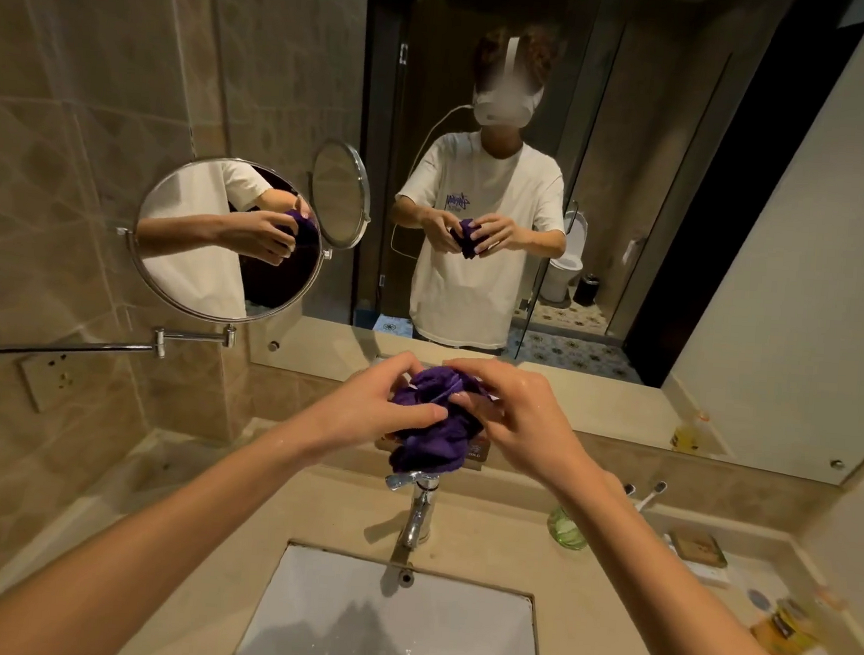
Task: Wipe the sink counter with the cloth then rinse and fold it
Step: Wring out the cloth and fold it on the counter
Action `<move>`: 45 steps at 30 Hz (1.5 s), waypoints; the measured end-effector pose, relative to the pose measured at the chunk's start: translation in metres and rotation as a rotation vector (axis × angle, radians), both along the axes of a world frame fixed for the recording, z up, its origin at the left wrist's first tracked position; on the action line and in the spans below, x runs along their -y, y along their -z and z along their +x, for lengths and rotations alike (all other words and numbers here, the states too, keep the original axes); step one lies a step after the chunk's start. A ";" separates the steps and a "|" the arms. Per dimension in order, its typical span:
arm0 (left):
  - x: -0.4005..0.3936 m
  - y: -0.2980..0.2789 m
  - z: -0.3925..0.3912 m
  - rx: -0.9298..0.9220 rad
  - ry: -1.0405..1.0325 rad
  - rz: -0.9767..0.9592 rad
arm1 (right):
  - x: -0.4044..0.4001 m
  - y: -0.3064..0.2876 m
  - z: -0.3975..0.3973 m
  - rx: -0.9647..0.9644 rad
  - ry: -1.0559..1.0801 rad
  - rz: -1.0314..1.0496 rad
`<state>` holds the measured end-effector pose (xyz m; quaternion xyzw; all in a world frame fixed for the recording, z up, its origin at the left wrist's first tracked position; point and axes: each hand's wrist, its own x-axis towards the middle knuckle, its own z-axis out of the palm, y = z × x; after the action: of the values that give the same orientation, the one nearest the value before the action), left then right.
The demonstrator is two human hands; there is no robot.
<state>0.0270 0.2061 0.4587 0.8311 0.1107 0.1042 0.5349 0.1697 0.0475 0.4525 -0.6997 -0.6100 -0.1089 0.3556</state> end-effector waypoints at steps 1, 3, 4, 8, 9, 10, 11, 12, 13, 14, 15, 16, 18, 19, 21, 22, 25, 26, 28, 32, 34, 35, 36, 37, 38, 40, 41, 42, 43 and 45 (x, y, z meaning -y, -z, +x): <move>0.000 -0.003 0.000 -0.001 0.014 0.009 | 0.000 -0.004 -0.002 -0.008 -0.003 0.018; 0.000 -0.006 0.001 0.024 0.013 0.027 | 0.001 -0.008 -0.004 -0.052 0.002 0.063; 0.000 -0.008 0.001 0.048 0.000 0.057 | 0.000 -0.008 -0.005 -0.079 0.016 0.090; 0.002 -0.017 0.002 0.192 -0.095 0.298 | -0.005 -0.005 -0.009 -0.100 0.136 0.121; 0.004 -0.019 0.002 0.229 -0.123 0.313 | -0.006 -0.005 -0.011 -0.090 0.152 0.109; 0.005 -0.023 0.003 0.253 -0.158 0.335 | -0.006 -0.007 -0.013 -0.098 0.149 0.091; 0.007 -0.026 0.004 0.266 -0.196 0.360 | -0.007 -0.009 -0.015 -0.133 0.126 0.073; 0.008 -0.029 0.004 0.270 -0.223 0.388 | -0.007 -0.013 -0.017 -0.173 0.098 0.049; 0.009 -0.033 0.005 0.266 -0.235 0.403 | -0.006 -0.016 -0.019 -0.184 0.084 0.029; 0.010 -0.036 0.006 0.263 -0.230 0.405 | -0.005 -0.020 -0.019 -0.159 0.093 0.020; 0.010 -0.040 0.006 0.263 -0.218 0.405 | -0.004 -0.023 -0.019 -0.125 0.115 0.029; 0.010 -0.044 0.006 0.267 -0.201 0.408 | -0.003 -0.027 -0.018 -0.102 0.141 0.047; 0.007 -0.057 0.004 0.286 -0.164 0.428 | -0.001 -0.035 -0.016 -0.081 0.160 0.067; 0.005 -0.064 0.002 0.292 -0.141 0.443 | 0.000 -0.039 -0.014 -0.074 0.160 0.059; 0.002 -0.078 0.000 0.294 -0.096 0.463 | 0.001 -0.048 -0.011 -0.134 0.105 0.018; 0.001 -0.083 -0.001 0.286 -0.077 0.474 | 0.002 -0.054 -0.011 -0.201 0.059 0.002; 0.000 -0.094 0.001 0.267 -0.074 0.530 | 0.003 -0.064 -0.009 -0.422 -0.036 -0.012; 0.000 -0.096 0.001 0.270 -0.080 0.532 | 0.003 -0.065 -0.008 -0.473 -0.047 0.004; -0.002 -0.101 -0.001 0.275 -0.080 0.534 | 0.003 -0.066 -0.009 -0.560 -0.073 0.056; -0.008 -0.109 -0.012 0.247 -0.074 0.546 | 0.005 -0.070 -0.016 -0.702 -0.109 0.061; -0.013 -0.110 -0.018 0.247 -0.078 0.532 | 0.008 -0.077 -0.018 -0.679 -0.111 -0.006; -0.016 -0.111 -0.021 0.254 -0.081 0.526 | 0.010 -0.080 -0.018 -0.668 -0.120 -0.052; -0.020 -0.111 -0.025 0.267 -0.087 0.523 | 0.012 -0.082 -0.018 -0.658 -0.127 -0.099; -0.023 -0.111 -0.028 0.277 -0.095 0.518 | 0.014 -0.084 -0.018 -0.646 -0.133 -0.139; -0.026 -0.111 -0.031 0.278 -0.099 0.511 | 0.016 -0.086 -0.019 -0.626 -0.140 -0.165; -0.030 -0.111 -0.036 0.266 -0.096 0.515 | 0.019 -0.090 -0.019 -0.598 -0.141 -0.189; -0.031 -0.110 -0.038 0.263 -0.098 0.523 | 0.020 -0.092 -0.019 -0.590 -0.129 -0.191; -0.032 -0.111 -0.039 0.261 -0.099 0.525 | 0.021 -0.095 -0.017 -0.579 -0.107 -0.189; -0.033 -0.112 -0.041 0.260 -0.097 0.513 | 0.022 -0.098 -0.016 -0.565 -0.075 -0.187; -0.035 -0.114 -0.046 0.243 -0.070 0.484 | 0.024 -0.102 -0.012 -0.513 0.001 -0.197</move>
<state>-0.0189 0.2414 0.5726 0.9118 0.0464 0.2451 0.3261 0.1575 0.0239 0.5546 -0.7360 -0.5072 0.1313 0.4287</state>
